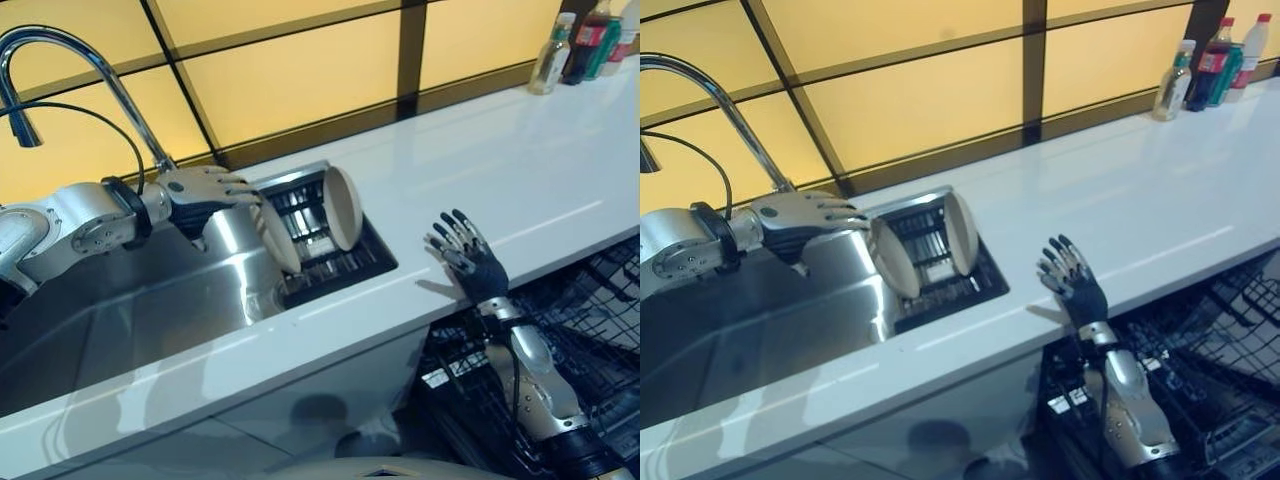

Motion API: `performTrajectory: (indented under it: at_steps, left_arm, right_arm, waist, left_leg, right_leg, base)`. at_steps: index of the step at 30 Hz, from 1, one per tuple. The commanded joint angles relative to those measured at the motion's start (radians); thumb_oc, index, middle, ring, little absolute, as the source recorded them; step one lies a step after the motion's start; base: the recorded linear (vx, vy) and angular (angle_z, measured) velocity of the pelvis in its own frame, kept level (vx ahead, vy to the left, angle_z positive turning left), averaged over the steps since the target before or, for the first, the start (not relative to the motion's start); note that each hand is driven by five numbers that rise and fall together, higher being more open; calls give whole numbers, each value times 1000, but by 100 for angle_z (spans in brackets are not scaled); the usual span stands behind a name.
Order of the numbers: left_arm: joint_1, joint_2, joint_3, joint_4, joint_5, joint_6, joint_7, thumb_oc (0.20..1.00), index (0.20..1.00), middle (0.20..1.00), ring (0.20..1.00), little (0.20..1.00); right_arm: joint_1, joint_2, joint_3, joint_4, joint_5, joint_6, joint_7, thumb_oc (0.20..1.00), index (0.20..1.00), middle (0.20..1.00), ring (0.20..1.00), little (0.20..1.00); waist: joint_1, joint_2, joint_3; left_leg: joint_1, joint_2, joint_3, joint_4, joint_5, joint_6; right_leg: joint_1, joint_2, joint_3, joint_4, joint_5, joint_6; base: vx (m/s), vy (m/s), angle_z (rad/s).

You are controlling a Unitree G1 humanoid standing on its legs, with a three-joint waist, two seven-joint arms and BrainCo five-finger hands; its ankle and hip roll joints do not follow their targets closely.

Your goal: Pick up plates and place into dishwasher.

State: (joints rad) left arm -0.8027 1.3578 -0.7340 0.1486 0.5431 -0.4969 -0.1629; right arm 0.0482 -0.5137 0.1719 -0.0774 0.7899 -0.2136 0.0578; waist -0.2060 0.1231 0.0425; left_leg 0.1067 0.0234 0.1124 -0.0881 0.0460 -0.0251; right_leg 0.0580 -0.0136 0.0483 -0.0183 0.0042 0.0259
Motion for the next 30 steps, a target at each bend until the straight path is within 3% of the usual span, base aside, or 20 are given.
performTrajectory:
  at_steps: [1, 9, 12, 21, 30]
  left_arm:
    - [-62, 47, 4, 75, 84, -19, 121, 1000, 1000, 1000, 1000, 1000]
    - [-17, 32, -11, 108, 225, -51, 286, 1000, 1000, 1000, 1000, 1000]
    - [-7, 33, -16, 110, 257, -52, 295, 1000, 1000, 1000, 1000, 1000]
    - [79, 15, -10, 139, 336, 14, 307, 1000, 1000, 1000, 1000, 1000]
    - [132, -24, 12, 212, 445, 45, 398, 1000, 1000, 1000, 1000, 1000]
  right_arm:
    - [9, -32, -8, -91, 30, -60, 22, 1000, 1000, 1000, 1000, 1000]
    - [12, -46, 4, -106, 31, -50, -29, 1000, 1000, 1000, 1000, 1000]
    - [26, -45, 0, -103, 31, -50, -25, 1000, 1000, 1000, 1000, 1000]
    - [44, -70, -10, -114, 44, -47, -35, 1000, 1000, 1000, 1000, 1000]
    - [61, -84, -33, -123, 51, -33, -31, 1000, 1000, 1000, 1000, 1000]
  waist:
    - [-8, -42, -36]
    - [-17, -45, -36]
    - [-23, -45, -38]
    - [-38, -48, -26]
    - [-55, -51, -14]
  left_leg:
    - [-26, 31, 54, 14, -58, -9]
    - [-17, 30, 57, 13, -65, -4]
    - [-14, 31, 64, 12, -66, -3]
    - [-12, 35, 73, 17, -65, 0]
    - [-17, 40, 77, 27, -66, 0]
  right_leg:
    - [-59, -77, -2, 21, 11, 141]
    - [-59, -78, 7, 32, 8, 144]
    - [-60, -78, 9, 31, 9, 146]
    - [-66, -74, 17, 47, 3, 144]
    - [-75, -68, 32, 58, -1, 140]
  base:
    - [62, -11, -11]
    - [65, -18, -8]
    - [78, -28, 0]
    - [55, -17, -11]
    - [51, -18, -6]
